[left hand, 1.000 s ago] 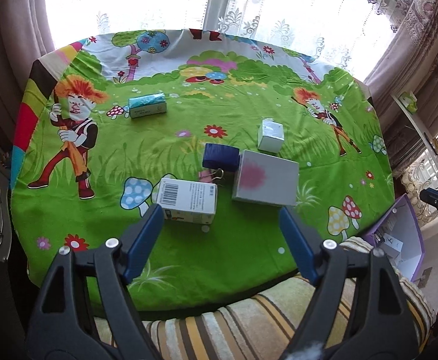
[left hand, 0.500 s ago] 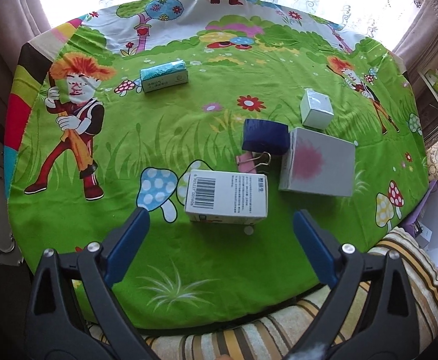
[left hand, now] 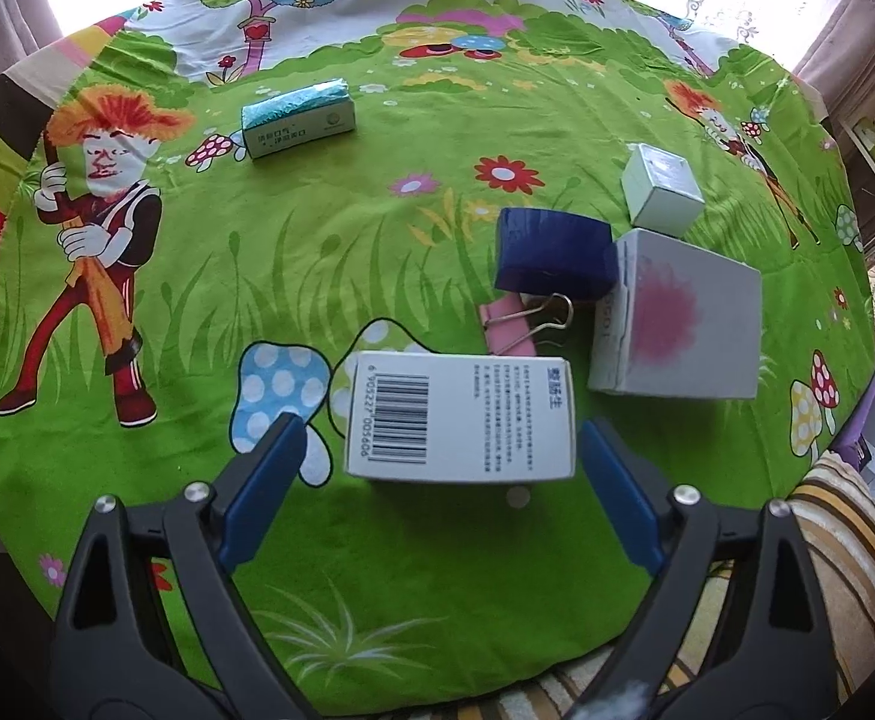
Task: Organize rigid objects
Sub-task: 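Grasp the white barcode box with the left gripper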
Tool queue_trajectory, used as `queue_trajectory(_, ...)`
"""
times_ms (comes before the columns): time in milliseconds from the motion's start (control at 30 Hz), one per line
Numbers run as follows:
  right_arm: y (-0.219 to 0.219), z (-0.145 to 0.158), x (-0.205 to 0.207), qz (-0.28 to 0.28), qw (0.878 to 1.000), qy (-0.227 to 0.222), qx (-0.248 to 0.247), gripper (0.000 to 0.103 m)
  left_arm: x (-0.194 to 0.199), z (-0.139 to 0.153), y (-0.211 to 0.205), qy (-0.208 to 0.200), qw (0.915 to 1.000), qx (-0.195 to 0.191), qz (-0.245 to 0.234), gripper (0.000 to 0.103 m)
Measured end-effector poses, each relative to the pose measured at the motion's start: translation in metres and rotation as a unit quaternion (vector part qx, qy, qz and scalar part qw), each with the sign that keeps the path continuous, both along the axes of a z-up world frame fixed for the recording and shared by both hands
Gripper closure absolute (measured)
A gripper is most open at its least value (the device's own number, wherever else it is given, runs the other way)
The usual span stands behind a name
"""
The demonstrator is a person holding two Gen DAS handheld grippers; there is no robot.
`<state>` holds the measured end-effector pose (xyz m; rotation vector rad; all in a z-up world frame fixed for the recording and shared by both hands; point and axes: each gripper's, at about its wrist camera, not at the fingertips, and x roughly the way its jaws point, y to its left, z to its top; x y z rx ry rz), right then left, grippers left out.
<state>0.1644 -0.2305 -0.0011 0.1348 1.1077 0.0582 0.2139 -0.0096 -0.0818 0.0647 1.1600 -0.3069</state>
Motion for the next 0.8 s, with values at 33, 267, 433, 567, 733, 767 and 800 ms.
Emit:
queue_trajectory(33,0.005,-0.005,0.002,0.003,1.000,0.006,0.001,0.028,-0.001,-0.001,0.001,0.002,1.0000,-0.005,-0.001,0.029)
queue_trajectory(267,0.036,-0.033,0.011,0.001,1.000,0.030,0.002,0.025,-0.016,0.007,0.026,-0.011,0.9984,-0.037,0.041,0.031)
queue_trajectory(433,0.053,-0.045,0.017,-0.014,0.999,0.033,0.003,0.018,-0.023,0.013,0.040,-0.025,0.9957,-0.054,0.071,0.031)
queue_trajectory(567,0.065,-0.054,0.025,-0.023,0.999,0.041,0.008,0.018,-0.025,0.017,0.047,-0.039,0.9938,-0.058,0.086,0.031)
queue_trajectory(733,0.068,-0.058,0.035,-0.052,0.998,0.038,0.018,0.017,-0.026,0.020,0.055,-0.049,0.9920,-0.064,0.098,0.031)
queue_trajectory(767,0.068,-0.058,0.037,-0.058,0.997,0.037,0.021,0.017,-0.025,0.020,0.056,-0.050,0.9917,-0.065,0.099,0.031)
queue_trajectory(800,0.068,-0.059,0.039,-0.063,0.997,0.038,0.024,0.017,-0.026,0.020,0.056,-0.050,0.9915,-0.067,0.100,0.031)
